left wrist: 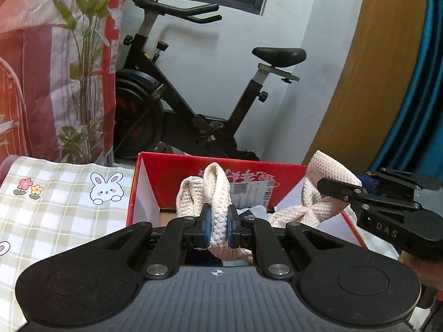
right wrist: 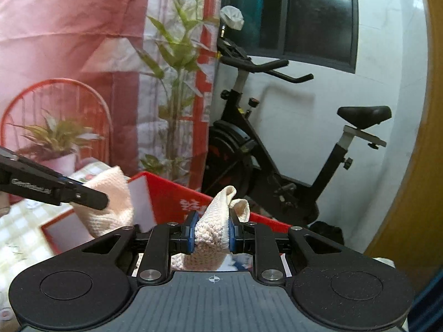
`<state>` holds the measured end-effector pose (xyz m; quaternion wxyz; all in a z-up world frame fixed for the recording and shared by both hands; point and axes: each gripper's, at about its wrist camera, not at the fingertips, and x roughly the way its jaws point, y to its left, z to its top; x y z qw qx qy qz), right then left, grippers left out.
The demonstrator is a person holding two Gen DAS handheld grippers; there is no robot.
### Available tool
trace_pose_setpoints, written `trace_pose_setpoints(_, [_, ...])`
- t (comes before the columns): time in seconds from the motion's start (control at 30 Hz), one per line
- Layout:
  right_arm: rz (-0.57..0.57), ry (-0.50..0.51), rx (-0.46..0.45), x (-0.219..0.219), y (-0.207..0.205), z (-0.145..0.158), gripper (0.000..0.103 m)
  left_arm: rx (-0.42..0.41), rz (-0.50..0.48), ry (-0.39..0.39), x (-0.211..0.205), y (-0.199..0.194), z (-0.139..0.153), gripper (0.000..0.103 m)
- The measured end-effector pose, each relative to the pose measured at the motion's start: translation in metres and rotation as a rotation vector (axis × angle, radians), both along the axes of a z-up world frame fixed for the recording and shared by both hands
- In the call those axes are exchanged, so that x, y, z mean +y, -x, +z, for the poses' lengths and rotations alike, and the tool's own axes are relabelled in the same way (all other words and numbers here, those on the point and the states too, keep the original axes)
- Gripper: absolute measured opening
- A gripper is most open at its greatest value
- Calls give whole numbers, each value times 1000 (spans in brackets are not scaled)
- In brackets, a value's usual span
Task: Organize soft objects
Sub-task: 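Lift the cream towel with both grippers and carry it over the box, then lower the cream towel into the box and open both grippers, then move both tools down to the black strap beside the box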
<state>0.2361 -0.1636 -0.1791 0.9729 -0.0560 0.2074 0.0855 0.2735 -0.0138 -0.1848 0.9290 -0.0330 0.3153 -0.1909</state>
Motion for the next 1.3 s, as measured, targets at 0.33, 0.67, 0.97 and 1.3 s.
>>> trace_pose_setpoints(0.33, [0, -3, 238, -7, -32, -54, 20, 182, -108, -116, -17, -23, -42, 12])
trace_pose_setpoints(0.67, [-31, -10, 216, -7, -25, -51, 40, 171, -99, -91, -10, -25, -30, 43])
trace_pose_setpoints(0.97, [-33, -83, 80, -16, 23, -16, 63, 21, -72, -64, 11, 22, 19, 69])
trace_pose_setpoints(1.3, [-13, -157, 1, -6, 99, -4, 62, -20, -57, -40, 36, 96, 21, 69])
